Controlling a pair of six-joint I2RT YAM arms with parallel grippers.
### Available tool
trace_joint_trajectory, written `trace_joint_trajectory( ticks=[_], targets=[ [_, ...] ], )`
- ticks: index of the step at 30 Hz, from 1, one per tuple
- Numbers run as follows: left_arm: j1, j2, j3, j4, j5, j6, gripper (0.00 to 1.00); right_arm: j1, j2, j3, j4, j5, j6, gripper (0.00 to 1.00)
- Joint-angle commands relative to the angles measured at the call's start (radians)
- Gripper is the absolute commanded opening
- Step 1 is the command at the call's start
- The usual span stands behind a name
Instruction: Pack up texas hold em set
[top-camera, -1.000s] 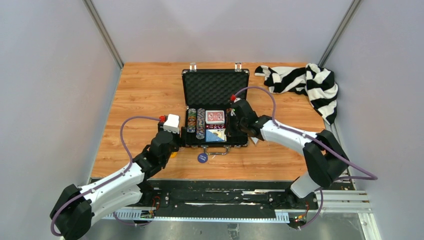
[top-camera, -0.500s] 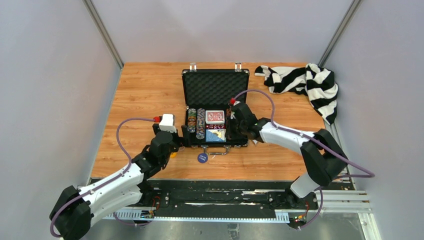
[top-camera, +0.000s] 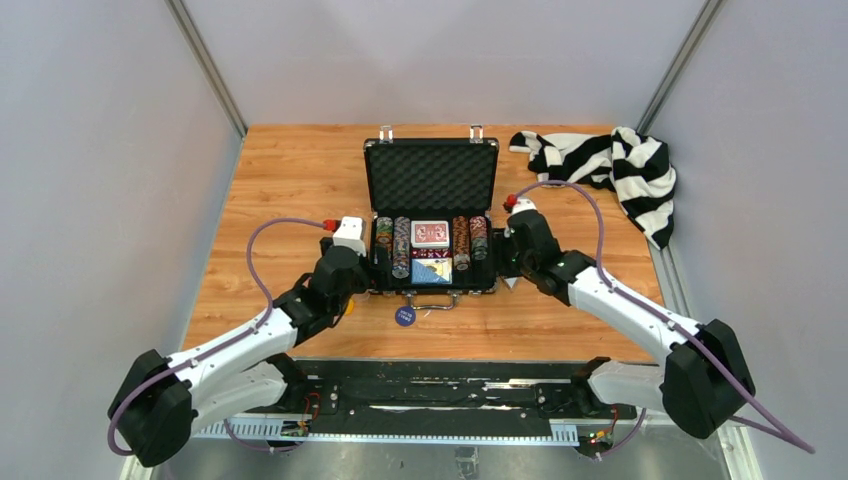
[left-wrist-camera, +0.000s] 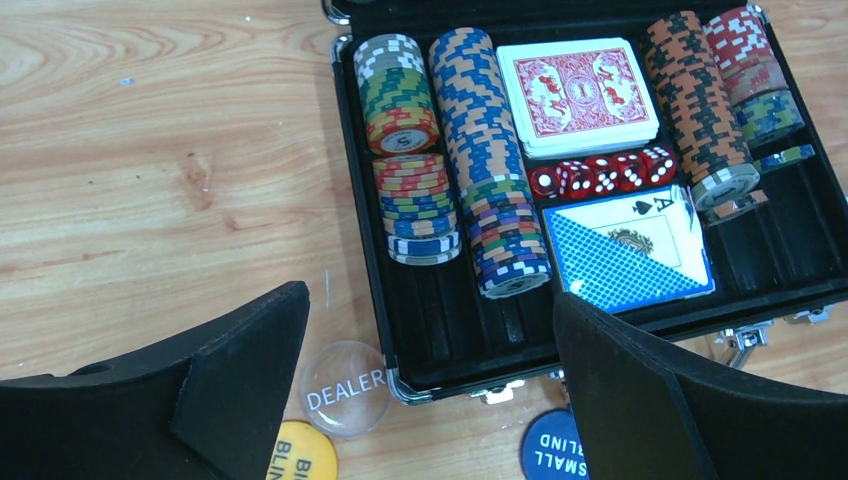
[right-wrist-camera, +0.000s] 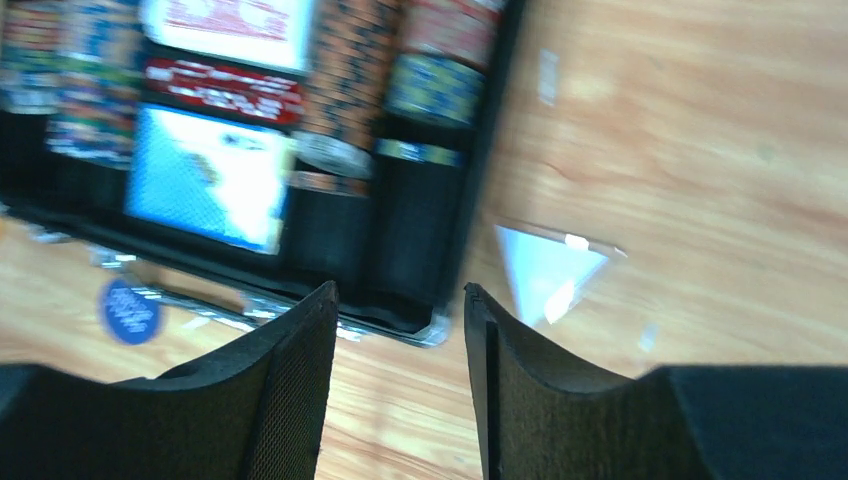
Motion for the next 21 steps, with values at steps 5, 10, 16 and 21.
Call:
trace_joint_trajectory(
  ticks=[5,10,16,21],
  targets=[
    [0.004,0.102,0.107,-0.075,0.046,-0.014,0.94,-0.143,-0.076,-0.092,-0.089,0.003,-0.084,0.51],
    [0.004,0.191,0.185,-0.099,0.087,-0.005,0.95,-0.164,-0.004,-0.079,-0.092,-0.031,-0.196,0.58],
    [0.004,0.206,0.189,-0.078,0.117,0.008,0.95,-0.166,0.119,-0.024,-0.141,-0.047,-0.246,0.6],
    [0.004,0.208,0.185,-0.083,0.112,0.017,0.96,-0.173,0.221,0.025,-0.164,-0.028,-0.237,0.62]
  ],
)
